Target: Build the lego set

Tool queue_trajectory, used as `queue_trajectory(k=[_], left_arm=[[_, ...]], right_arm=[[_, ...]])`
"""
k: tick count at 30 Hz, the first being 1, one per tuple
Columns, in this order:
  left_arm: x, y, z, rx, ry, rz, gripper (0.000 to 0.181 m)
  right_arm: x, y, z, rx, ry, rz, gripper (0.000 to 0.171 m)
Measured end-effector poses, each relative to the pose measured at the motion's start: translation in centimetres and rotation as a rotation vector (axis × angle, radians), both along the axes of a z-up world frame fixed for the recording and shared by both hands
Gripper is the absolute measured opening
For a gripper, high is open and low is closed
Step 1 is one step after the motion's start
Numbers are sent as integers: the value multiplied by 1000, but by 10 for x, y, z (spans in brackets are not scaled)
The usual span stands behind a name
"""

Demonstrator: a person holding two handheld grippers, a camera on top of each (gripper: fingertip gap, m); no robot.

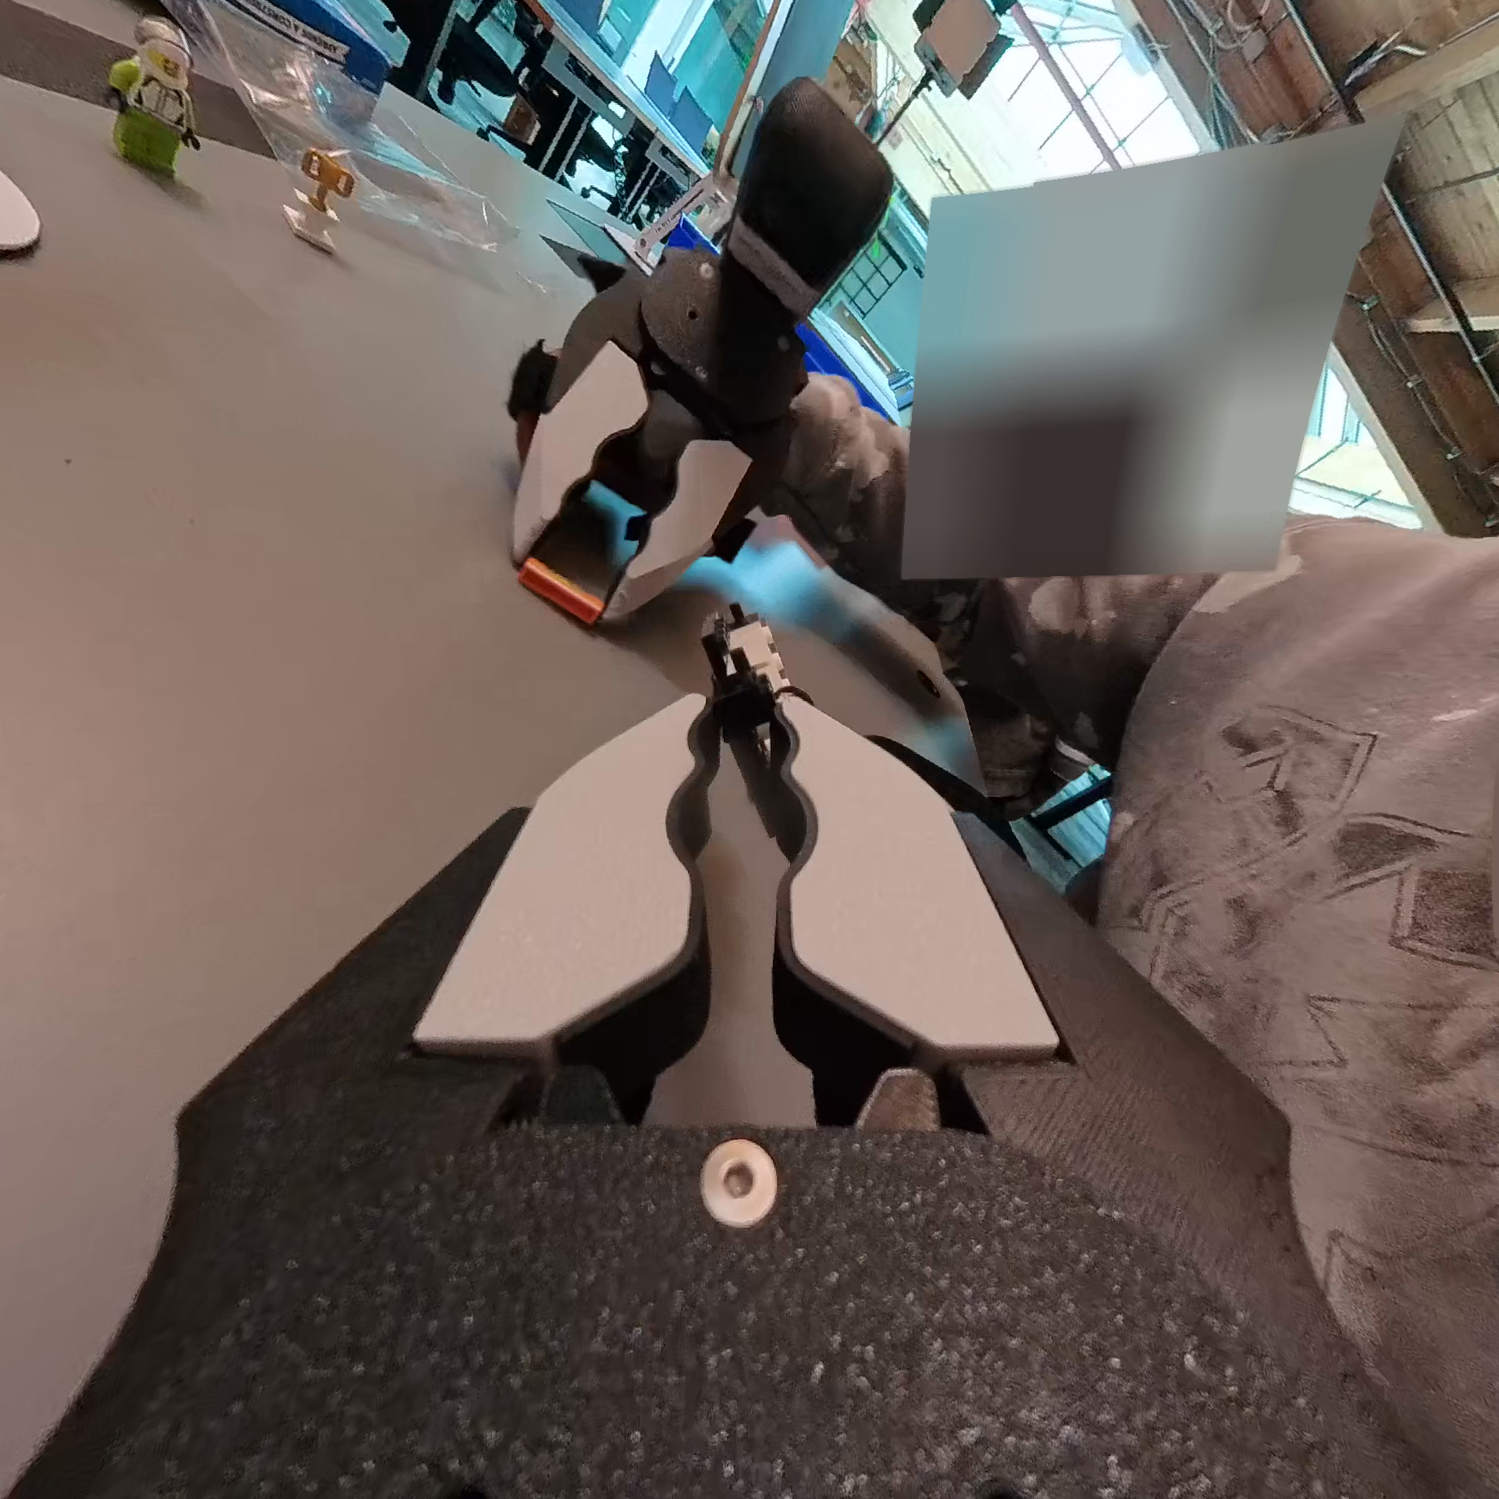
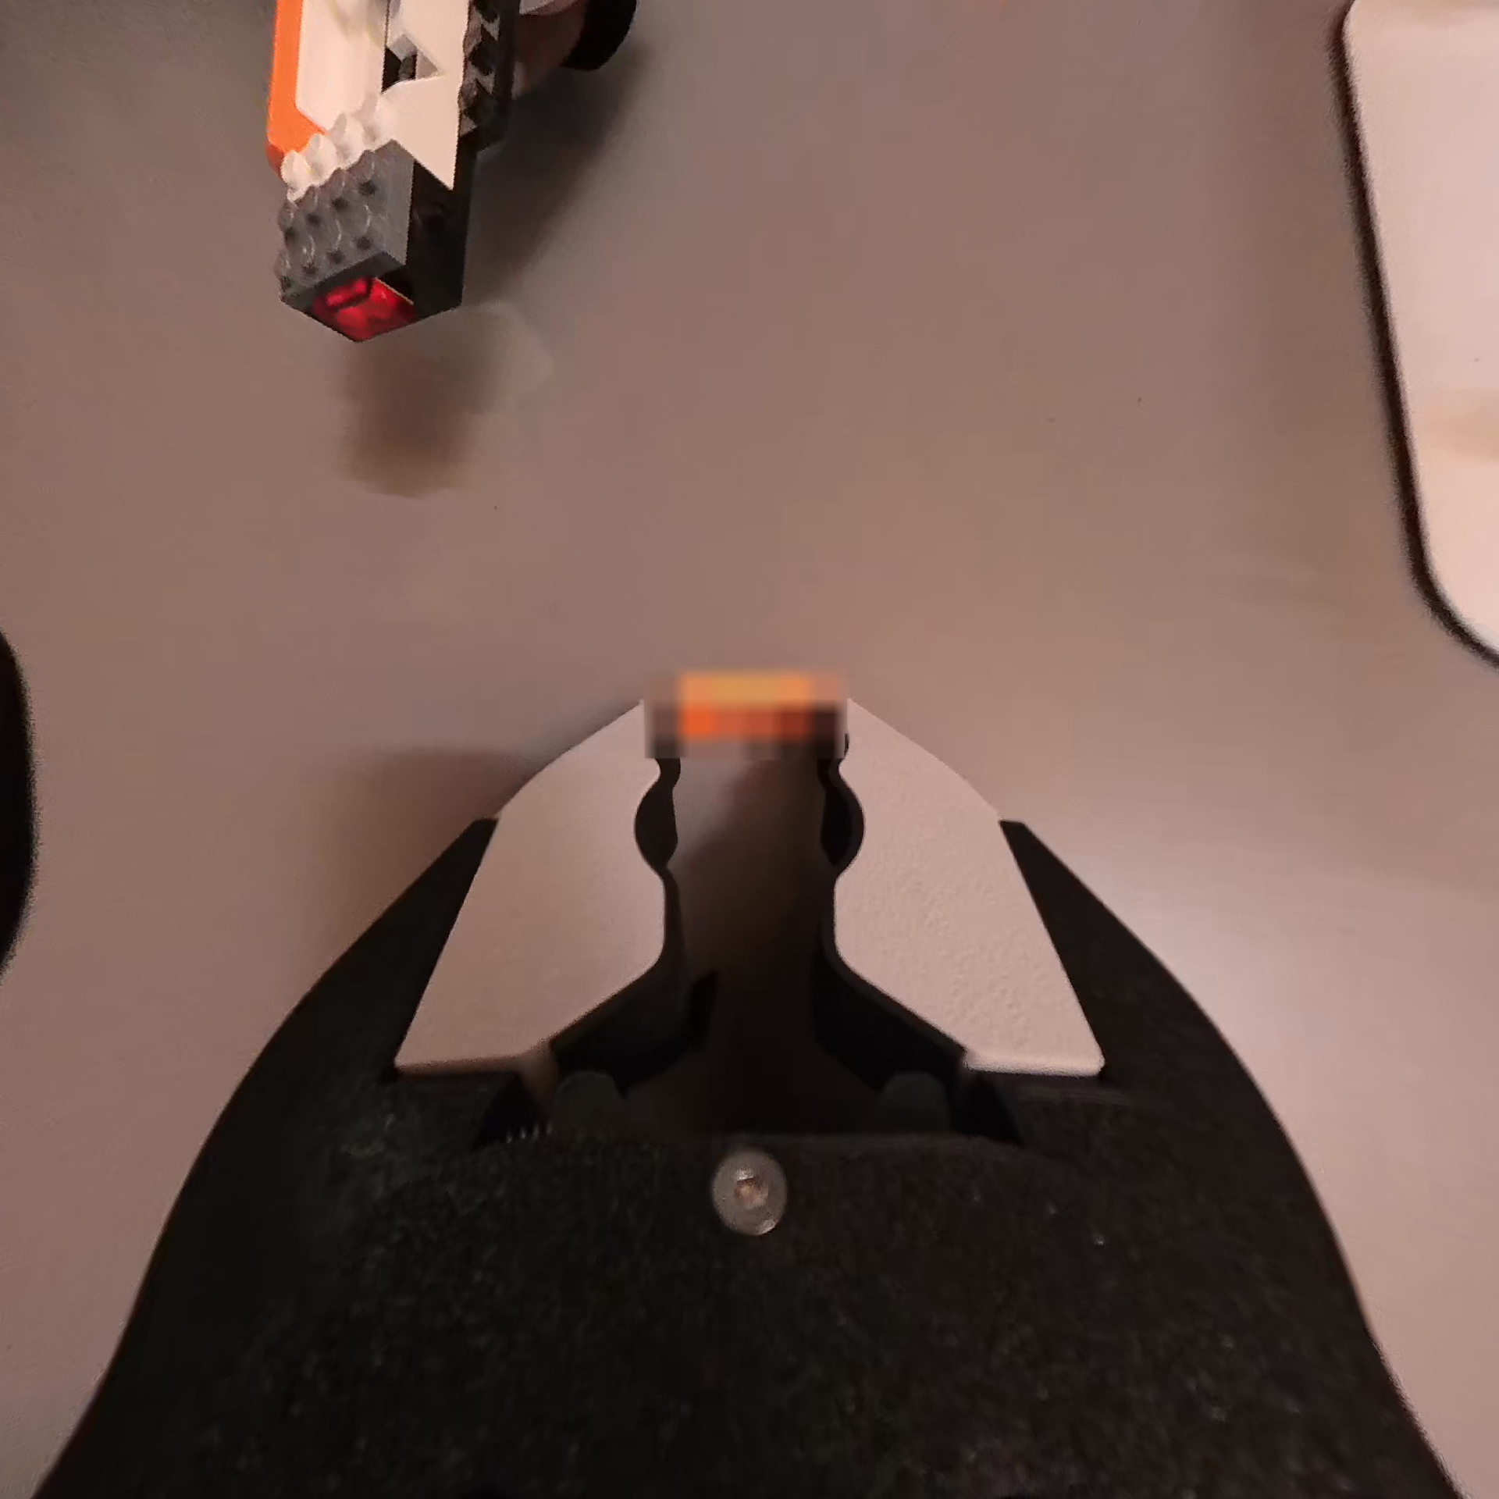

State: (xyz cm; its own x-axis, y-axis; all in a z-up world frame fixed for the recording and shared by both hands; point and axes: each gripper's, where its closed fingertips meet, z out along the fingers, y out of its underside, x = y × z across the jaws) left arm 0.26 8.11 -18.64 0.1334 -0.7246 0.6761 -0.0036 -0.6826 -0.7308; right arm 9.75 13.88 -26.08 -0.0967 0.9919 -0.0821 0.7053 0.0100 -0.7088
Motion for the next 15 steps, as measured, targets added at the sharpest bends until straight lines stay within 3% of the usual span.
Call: queue_trajectory(k=[4,10,15], left_arm=[[1,-3,1,-13,0,-10,11],[1,-17,-5,-16,62,-48,11],[1,-24,1,31,95,-19,11]], right_arm=[[23,-2,11,41,-391,11,32],[50,13,27,203,-1163,82,33],[51,29,17,211,-1434,61,33]])
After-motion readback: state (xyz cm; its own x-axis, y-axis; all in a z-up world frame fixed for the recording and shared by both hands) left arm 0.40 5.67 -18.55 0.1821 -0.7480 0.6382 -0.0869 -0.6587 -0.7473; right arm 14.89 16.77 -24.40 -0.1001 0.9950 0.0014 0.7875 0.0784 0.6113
